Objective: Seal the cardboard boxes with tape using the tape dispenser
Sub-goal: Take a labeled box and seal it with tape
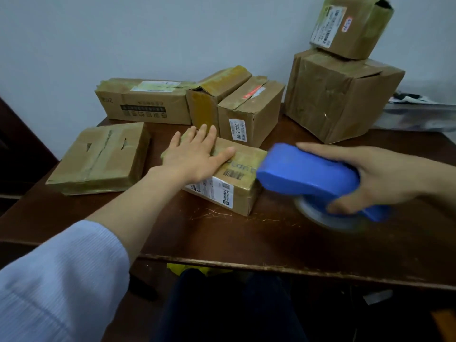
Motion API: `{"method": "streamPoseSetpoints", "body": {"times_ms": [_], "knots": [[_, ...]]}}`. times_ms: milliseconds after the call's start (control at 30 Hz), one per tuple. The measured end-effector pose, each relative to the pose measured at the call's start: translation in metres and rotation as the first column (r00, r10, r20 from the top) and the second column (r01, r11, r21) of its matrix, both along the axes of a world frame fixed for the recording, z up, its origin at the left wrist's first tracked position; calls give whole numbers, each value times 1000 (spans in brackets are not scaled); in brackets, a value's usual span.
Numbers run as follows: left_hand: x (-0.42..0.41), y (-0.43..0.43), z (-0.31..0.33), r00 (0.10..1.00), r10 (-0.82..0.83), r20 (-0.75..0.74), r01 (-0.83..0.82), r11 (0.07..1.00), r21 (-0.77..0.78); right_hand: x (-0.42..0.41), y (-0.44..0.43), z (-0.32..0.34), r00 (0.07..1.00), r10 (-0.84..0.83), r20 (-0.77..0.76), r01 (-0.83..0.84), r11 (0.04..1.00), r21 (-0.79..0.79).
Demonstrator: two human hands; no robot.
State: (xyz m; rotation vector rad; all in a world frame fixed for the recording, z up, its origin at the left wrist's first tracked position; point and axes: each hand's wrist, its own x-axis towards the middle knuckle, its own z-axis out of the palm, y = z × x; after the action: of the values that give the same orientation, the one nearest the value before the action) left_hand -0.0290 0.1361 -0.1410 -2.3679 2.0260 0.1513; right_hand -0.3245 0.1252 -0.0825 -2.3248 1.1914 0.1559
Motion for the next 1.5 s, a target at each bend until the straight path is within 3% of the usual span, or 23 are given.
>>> {"method": "streamPoseSetpoints", "body": {"times_ms": [133, 233, 333, 433, 533, 667, 933, 1100, 1200, 1300, 1433, 1500], "knots": [[0, -4, 2, 1000, -20, 2, 20, 1000, 15, -33, 17, 7, 997, -62, -44, 66, 995, 77], [-2, -6, 6, 999, -31, 13, 30, 998, 54, -14, 21, 12, 970, -15, -241, 9, 1000, -26], [-2, -6, 9, 990, -69, 122, 66, 997, 29, 21, 18, 15, 932, -8, -361, -23, 996, -83], [-14, -4, 12, 974, -224, 41, 226, 974, -32, 45, 15, 21, 923, 5, -385, -49, 993, -104], [-30, 3, 11, 973, -205, -107, 209, 978, 28, 62, 9, 31, 935, 22, -353, -42, 998, -48], [-43, 3, 4, 986, -165, -7, 165, 984, 60, 82, 0, 46, 929, 33, -369, -28, 999, 21], [-46, 1, 4, 989, -145, -22, 146, 988, 49, 111, -3, 36, 853, 53, -519, -34, 998, 46], [-66, -7, 13, 997, -69, -25, 71, 993, 90, 74, -9, 71, 865, -171, -472, 119, 983, -138], [-80, -6, 10, 997, 38, -65, -33, 996, 78, 62, -19, 36, 853, -292, -433, 122, 918, -378], [-86, -1, 9, 976, 131, -174, -123, 991, 53, 61, -18, -20, 884, -370, -286, 203, 855, -477], [-61, 0, 21, 813, 77, -577, -239, 948, -210, 57, -12, -71, 871, -428, -241, 213, 772, -599], [-33, 2, 23, 831, 73, -551, -285, 907, -309, 54, -8, -81, 880, -425, -214, 183, 718, -672]]}}
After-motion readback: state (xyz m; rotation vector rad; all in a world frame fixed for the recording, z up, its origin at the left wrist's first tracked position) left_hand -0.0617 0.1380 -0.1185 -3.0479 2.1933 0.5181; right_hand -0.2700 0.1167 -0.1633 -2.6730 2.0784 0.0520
